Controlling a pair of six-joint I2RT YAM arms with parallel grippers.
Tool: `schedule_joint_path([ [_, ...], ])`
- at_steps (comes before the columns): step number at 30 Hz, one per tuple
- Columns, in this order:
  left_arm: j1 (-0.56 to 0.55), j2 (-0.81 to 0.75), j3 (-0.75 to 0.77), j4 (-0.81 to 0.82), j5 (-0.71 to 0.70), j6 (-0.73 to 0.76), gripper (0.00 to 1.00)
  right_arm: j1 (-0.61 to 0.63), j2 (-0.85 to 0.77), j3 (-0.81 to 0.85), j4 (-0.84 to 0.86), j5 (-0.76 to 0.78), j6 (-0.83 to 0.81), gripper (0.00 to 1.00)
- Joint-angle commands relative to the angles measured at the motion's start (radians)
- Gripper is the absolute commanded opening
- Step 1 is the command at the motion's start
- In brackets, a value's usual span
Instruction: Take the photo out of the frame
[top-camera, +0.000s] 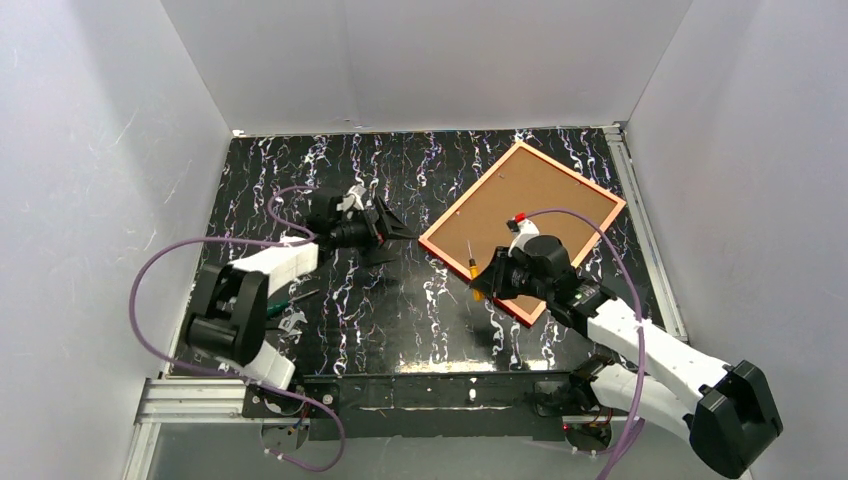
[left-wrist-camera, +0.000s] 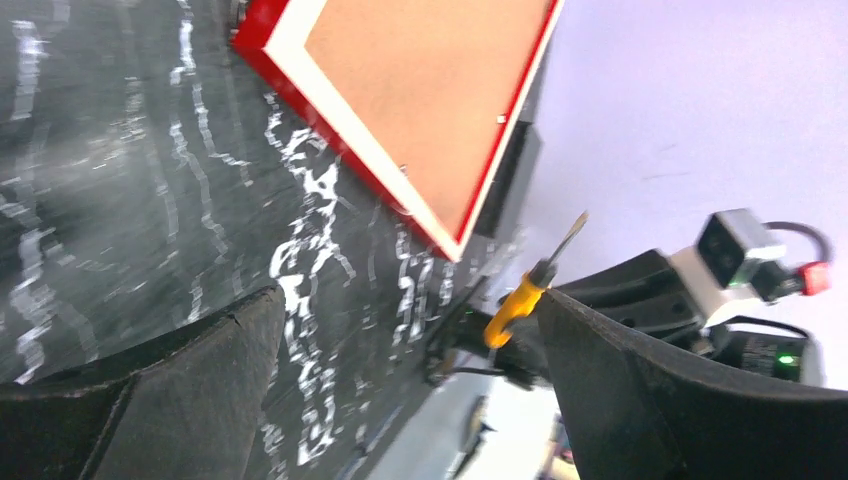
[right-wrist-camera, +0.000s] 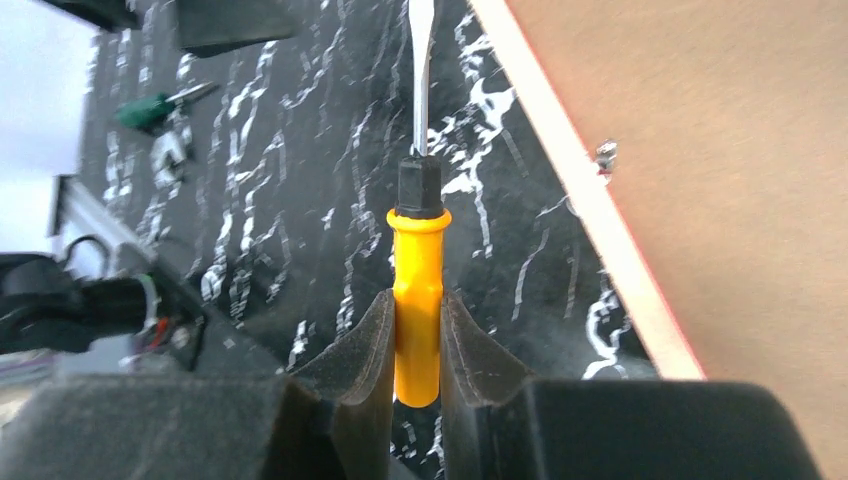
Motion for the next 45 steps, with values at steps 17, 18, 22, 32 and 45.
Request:
schedule_joint_path([
  [17,-0.268,0.095,-0.041,0.301,0.118,-0.213,0.73,-0.005,0.201,0.055,0.243,-0.373,0.207,0.01],
  [18,-0.270,0.099,-0.040,0.294,0.115,-0.217,0.68,0.007,0.208,0.065,0.233,-0.360,0.202,0.01],
  [22,-0.270,0.093,-0.033,0.259,0.116,-0.206,0.45,0.067,0.230,0.119,0.179,-0.273,0.173,0.01],
  [32,-0.231,0.037,-0.032,0.071,0.091,-0.204,0.00,0.321,0.267,0.311,-0.161,0.265,0.049,0.51],
  [45,-0.220,-0.097,-0.127,0.071,0.021,-0.725,0.00,0.697,0.374,0.433,-0.179,0.937,-0.019,0.75],
])
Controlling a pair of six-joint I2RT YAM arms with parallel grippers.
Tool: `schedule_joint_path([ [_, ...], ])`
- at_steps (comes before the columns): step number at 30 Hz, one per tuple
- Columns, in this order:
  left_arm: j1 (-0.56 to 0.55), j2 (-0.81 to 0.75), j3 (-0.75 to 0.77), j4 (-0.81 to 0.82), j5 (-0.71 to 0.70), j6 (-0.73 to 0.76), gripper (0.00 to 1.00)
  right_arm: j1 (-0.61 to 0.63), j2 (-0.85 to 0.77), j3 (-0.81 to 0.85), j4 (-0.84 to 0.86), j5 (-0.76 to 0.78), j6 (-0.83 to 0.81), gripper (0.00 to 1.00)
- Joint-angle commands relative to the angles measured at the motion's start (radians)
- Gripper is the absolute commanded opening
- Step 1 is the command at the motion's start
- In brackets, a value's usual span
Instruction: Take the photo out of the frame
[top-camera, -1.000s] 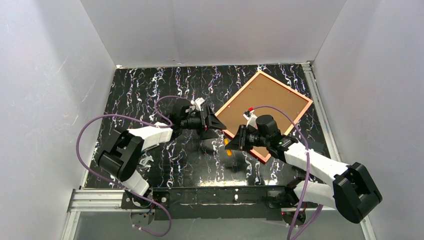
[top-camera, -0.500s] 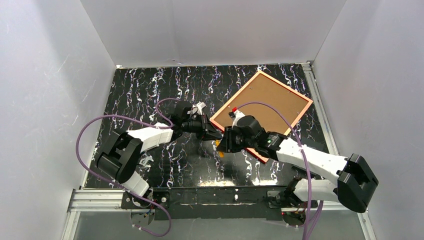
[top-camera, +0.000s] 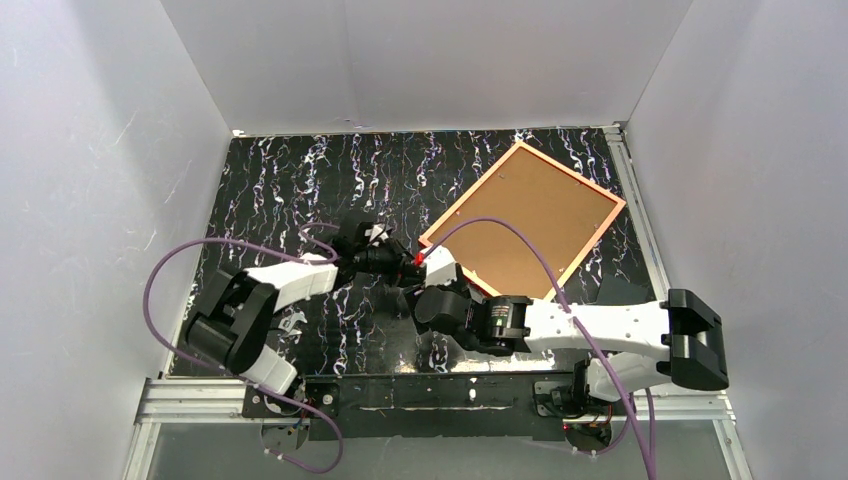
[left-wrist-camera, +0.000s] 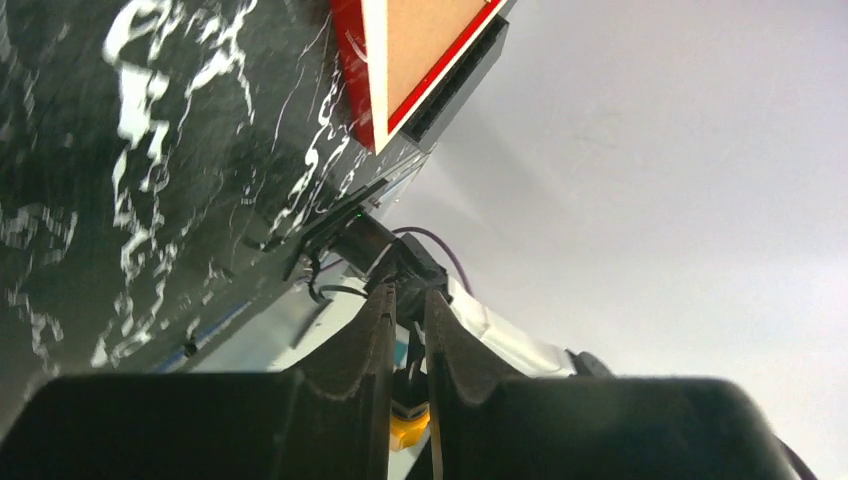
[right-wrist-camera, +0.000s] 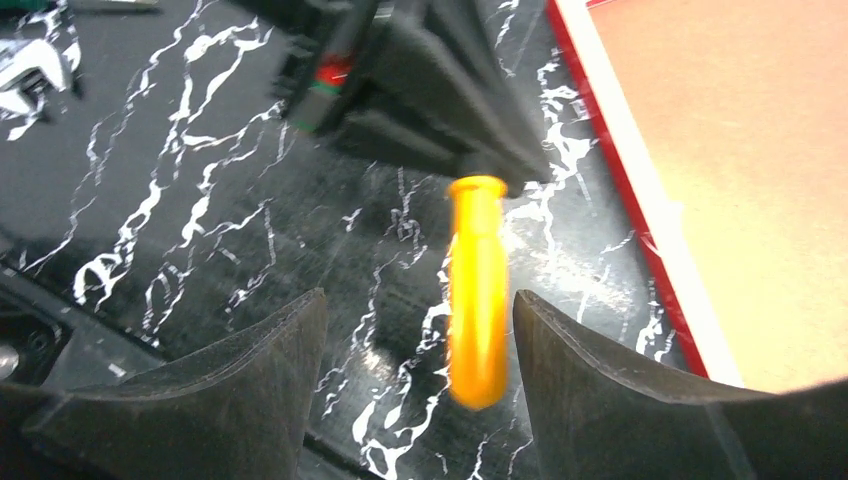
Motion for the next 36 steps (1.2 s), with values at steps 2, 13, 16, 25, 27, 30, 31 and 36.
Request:
schedule_joint_path([
  [2,0.002,-0.230,-0.038,-0.182,-0.073,-0.181,0.00,0.003,-0.039,0.015,0.082,0.165,-0.009,0.73],
  [13,0.000,-0.312,-0.073,-0.148,-0.107,-0.401,0.00,-0.011,-0.318,-0.281,0.572,-0.002,-0.104,0.69],
  [16,0.000,-0.338,-0.064,-0.204,-0.124,-0.377,0.00,-0.040,-0.336,-0.278,0.556,-0.039,-0.098,0.68],
  [25,-0.023,-0.349,-0.084,-0.194,-0.154,-0.390,0.00,-0.082,-0.307,-0.243,0.544,-0.066,-0.047,0.59],
  [27,-0.027,-0.353,-0.083,-0.195,-0.157,-0.389,0.00,-0.094,-0.293,-0.230,0.528,-0.075,-0.038,0.58],
  [30,-0.030,-0.359,-0.080,-0.198,-0.162,-0.387,0.00,-0.106,-0.279,-0.225,0.532,-0.094,-0.025,0.56],
  [31,-0.030,-0.359,-0.080,-0.200,-0.162,-0.385,0.00,-0.108,-0.274,-0.222,0.530,-0.097,-0.020,0.55],
  [36,-0.034,-0.363,-0.076,-0.203,-0.164,-0.384,0.00,-0.117,-0.253,-0.208,0.527,-0.115,-0.018,0.51],
])
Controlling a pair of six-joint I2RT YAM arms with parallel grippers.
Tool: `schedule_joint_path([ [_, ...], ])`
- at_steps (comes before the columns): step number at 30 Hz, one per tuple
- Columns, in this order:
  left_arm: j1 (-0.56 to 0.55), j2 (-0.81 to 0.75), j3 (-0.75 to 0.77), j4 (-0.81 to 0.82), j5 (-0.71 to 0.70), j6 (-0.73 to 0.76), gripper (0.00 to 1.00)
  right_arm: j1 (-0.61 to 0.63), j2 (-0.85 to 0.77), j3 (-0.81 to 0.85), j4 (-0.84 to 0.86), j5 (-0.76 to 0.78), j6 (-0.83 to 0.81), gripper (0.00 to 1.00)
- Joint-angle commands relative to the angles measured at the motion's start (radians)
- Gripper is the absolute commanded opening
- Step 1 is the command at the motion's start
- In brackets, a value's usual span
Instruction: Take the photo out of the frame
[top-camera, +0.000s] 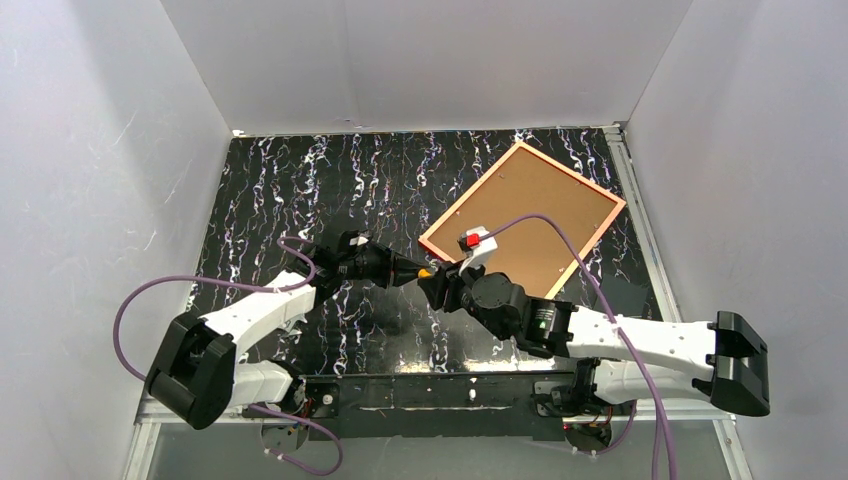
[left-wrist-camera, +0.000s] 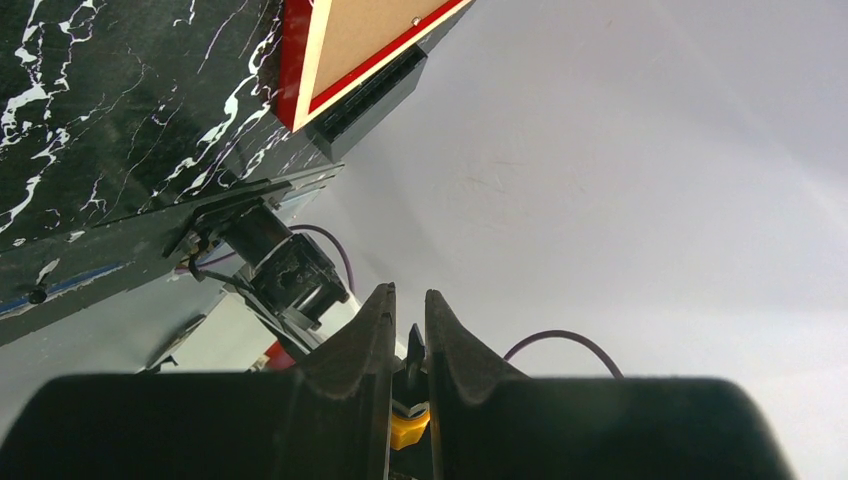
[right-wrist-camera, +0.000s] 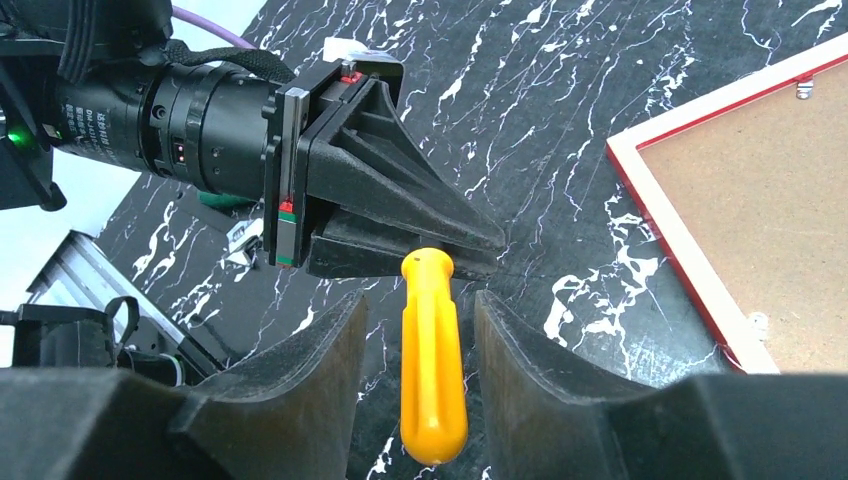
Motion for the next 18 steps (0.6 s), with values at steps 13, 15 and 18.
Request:
schedule_joint_path([
  [13,-0.012,-0.051,0.019,-0.046,0.008,0.020,0.00,-0.021,0.038,0.078,-0.011,0.009,0.028,0.01],
  [15,-0.012,-0.077,0.056,-0.144,0.002,0.107,0.07,-0.022,0.027,0.091,-0.084,0.056,0.063,0.01],
  [18,-0.011,-0.144,0.110,-0.404,-0.079,0.294,0.73,-0.024,-0.018,0.069,-0.189,0.129,0.133,0.01],
])
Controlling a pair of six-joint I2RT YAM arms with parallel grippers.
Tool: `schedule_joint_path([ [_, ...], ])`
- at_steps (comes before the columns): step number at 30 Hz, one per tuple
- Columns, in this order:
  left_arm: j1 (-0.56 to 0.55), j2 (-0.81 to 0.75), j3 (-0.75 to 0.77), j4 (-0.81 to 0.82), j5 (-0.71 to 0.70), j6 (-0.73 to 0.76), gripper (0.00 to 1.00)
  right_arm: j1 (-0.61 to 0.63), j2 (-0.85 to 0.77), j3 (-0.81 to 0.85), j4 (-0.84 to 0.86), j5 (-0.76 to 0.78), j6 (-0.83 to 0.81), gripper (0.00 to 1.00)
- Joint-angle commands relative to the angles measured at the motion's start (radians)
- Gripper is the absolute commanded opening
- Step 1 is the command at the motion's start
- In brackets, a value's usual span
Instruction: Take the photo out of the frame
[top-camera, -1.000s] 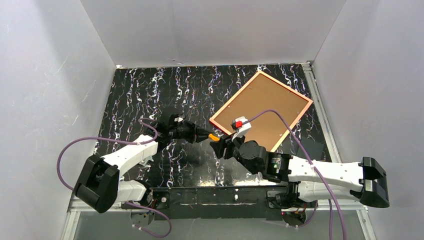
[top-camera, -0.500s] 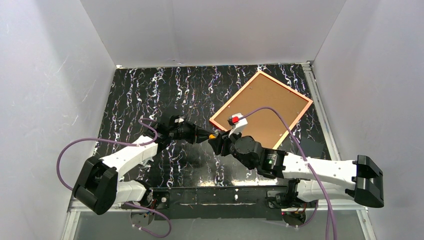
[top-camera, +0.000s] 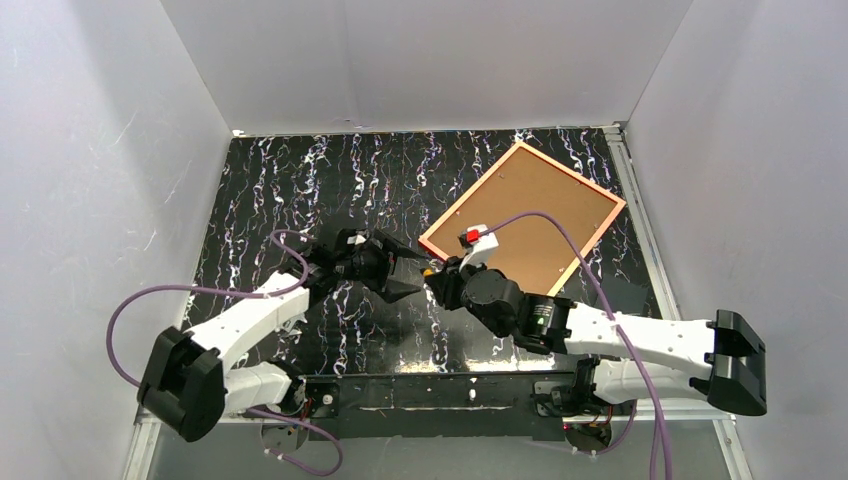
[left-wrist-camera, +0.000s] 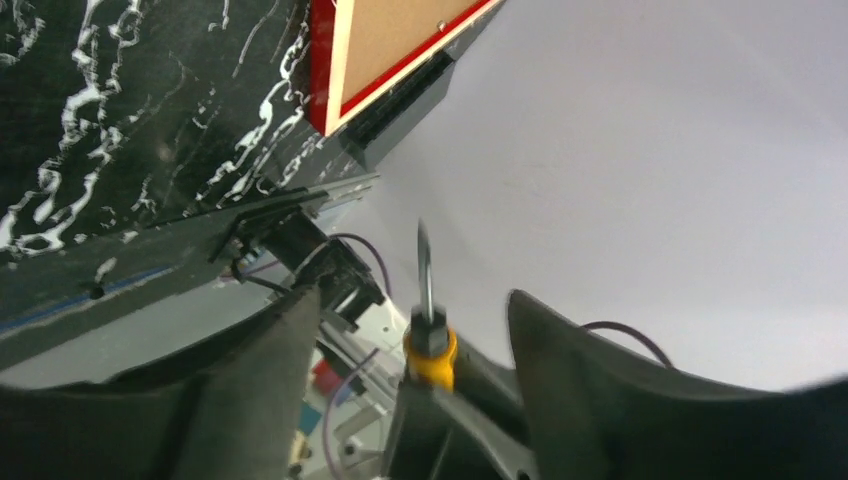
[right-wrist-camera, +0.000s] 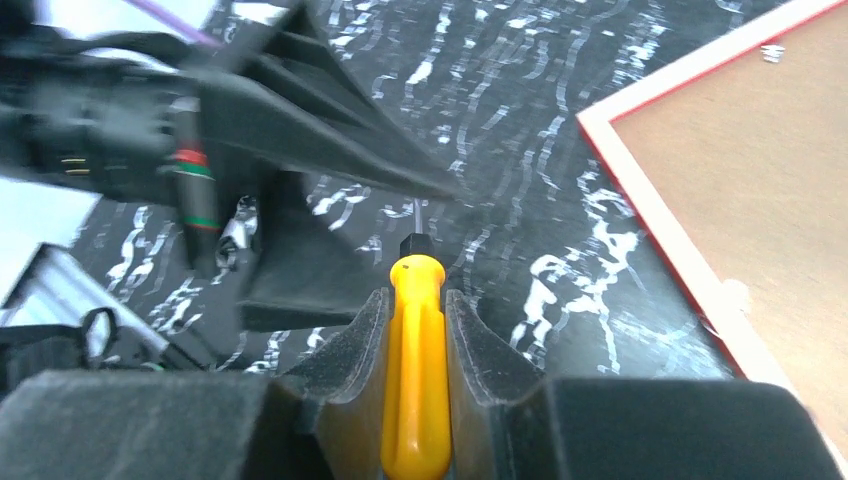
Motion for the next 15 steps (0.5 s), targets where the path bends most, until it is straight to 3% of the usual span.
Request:
schedule_joint_path([
  [1,0.000,-0.128,0.094,-0.382,-0.089,0.277,0.83,-0.007,-0.071,0.019,-0.169,0.147,0.109,0.01],
  [3,0.020,-0.157,0.115,-0.512,-0.138,0.409,0.92,-0.011,-0.121,-0.009,-0.228,0.158,0.140,0.01],
  [9,0.075,-0.159,0.290,-0.793,-0.267,0.808,0.94,-0.049,-0.276,-0.102,-0.433,0.158,0.264,0.01],
  [12,0.076,-0.143,0.381,-0.854,-0.370,1.009,0.94,-0.089,-0.385,-0.166,-0.457,0.107,0.291,0.01],
  [15,0.076,-0.096,0.451,-0.861,-0.416,1.090,0.95,-0.142,-0.460,-0.209,-0.502,0.072,0.314,0.01],
])
